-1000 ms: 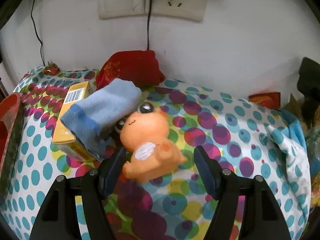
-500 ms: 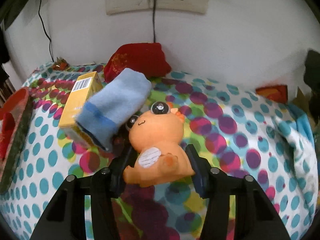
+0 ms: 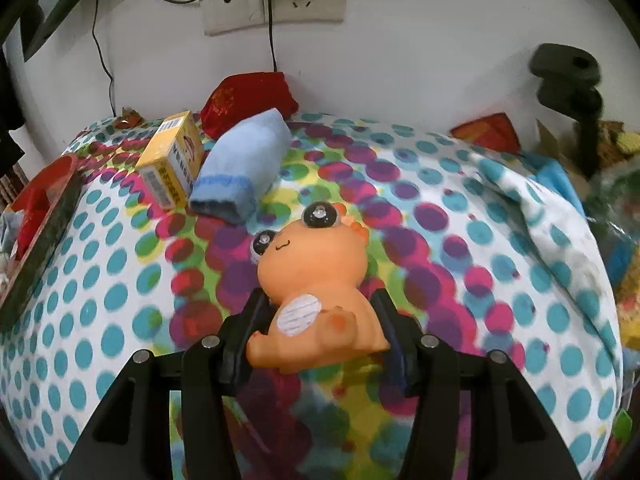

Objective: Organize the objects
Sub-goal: 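Grasp the orange toy with right tool while left tool reaches the tall yellow box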

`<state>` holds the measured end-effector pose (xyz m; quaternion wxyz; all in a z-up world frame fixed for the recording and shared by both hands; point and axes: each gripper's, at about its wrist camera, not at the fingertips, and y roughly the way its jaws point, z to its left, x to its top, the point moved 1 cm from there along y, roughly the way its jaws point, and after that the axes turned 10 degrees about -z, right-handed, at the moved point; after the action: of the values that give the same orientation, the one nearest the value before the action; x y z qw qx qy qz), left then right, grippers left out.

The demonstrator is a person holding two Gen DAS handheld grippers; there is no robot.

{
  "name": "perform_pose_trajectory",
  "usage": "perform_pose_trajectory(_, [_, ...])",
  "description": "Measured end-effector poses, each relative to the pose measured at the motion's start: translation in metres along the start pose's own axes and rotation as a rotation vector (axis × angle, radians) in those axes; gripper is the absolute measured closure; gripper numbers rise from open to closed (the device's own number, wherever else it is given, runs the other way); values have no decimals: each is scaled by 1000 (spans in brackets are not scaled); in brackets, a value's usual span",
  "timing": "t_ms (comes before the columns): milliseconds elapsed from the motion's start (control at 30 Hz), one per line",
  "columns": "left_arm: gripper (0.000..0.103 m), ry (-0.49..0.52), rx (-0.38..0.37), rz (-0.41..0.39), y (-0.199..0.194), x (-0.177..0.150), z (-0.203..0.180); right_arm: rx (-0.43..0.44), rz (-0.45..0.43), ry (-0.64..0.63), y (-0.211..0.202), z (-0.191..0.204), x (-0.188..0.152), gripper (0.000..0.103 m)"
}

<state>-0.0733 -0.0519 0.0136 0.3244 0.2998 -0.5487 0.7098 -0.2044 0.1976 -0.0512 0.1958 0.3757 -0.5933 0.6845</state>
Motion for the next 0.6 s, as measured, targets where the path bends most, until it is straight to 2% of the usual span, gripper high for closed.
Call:
perform_pose_trajectory(67, [40,6,-4,-13,5,8,-13,14,-1,11,-8,-2,-7,53])
perform_pose_trajectory(333, [40,-17,-38,23,44,30,-52,19,-1,23,-15,-6,-14,52])
perform_pose_trajectory(533, [40,-84,-69,76,77,41,-69,-5,9,-14,-13,-1,-13,50])
perform_pose_trajectory(600, [40,-120,-104,101,86,48,-74,-5,10,-15,-13,0,-13,49])
